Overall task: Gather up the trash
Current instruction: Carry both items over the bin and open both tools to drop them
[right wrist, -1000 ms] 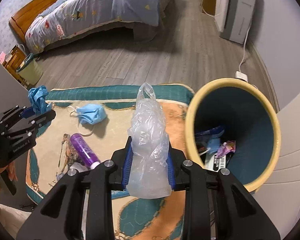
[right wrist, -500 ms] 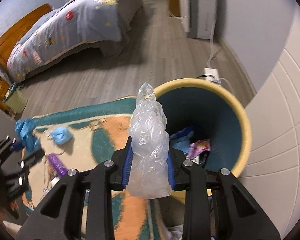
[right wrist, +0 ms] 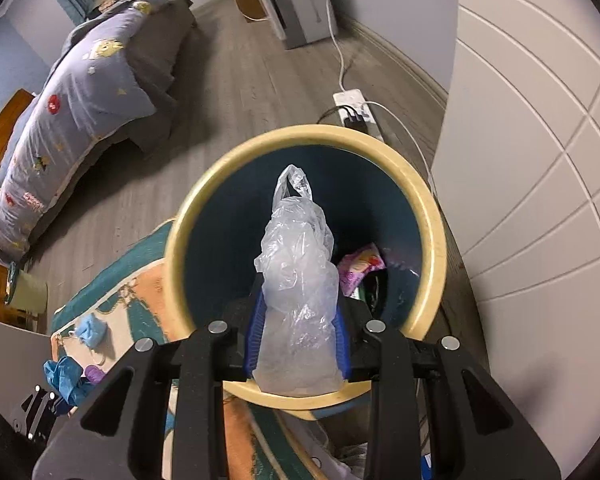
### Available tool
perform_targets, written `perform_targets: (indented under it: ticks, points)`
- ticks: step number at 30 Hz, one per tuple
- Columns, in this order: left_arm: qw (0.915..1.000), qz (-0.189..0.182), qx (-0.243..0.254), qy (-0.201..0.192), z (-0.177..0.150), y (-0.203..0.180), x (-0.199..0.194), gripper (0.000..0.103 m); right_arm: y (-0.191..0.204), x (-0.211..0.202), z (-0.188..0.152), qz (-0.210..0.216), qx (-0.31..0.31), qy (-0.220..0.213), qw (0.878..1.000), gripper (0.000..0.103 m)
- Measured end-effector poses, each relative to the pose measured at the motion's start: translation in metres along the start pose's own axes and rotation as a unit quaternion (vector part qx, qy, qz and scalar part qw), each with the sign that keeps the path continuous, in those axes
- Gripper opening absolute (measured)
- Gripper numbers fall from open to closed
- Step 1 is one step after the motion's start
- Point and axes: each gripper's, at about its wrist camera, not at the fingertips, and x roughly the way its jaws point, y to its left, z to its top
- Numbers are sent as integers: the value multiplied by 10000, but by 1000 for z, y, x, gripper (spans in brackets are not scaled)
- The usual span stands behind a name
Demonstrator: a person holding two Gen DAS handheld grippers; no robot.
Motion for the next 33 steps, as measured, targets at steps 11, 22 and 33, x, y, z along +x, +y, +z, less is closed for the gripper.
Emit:
perform_targets:
  ticks: [11,22,33]
  points:
    - [9997,-237,3,5,51,-39,50,44,-18,7,0,-18,65,73,10000,29]
    - [9998,161,122,-62,77,-40,76,63,-26,13,2,80,234,132,9996,29]
    - [9983,414,-314,-280,64,-19,65,93,-13,-2,6,141,14,-299,9995,64]
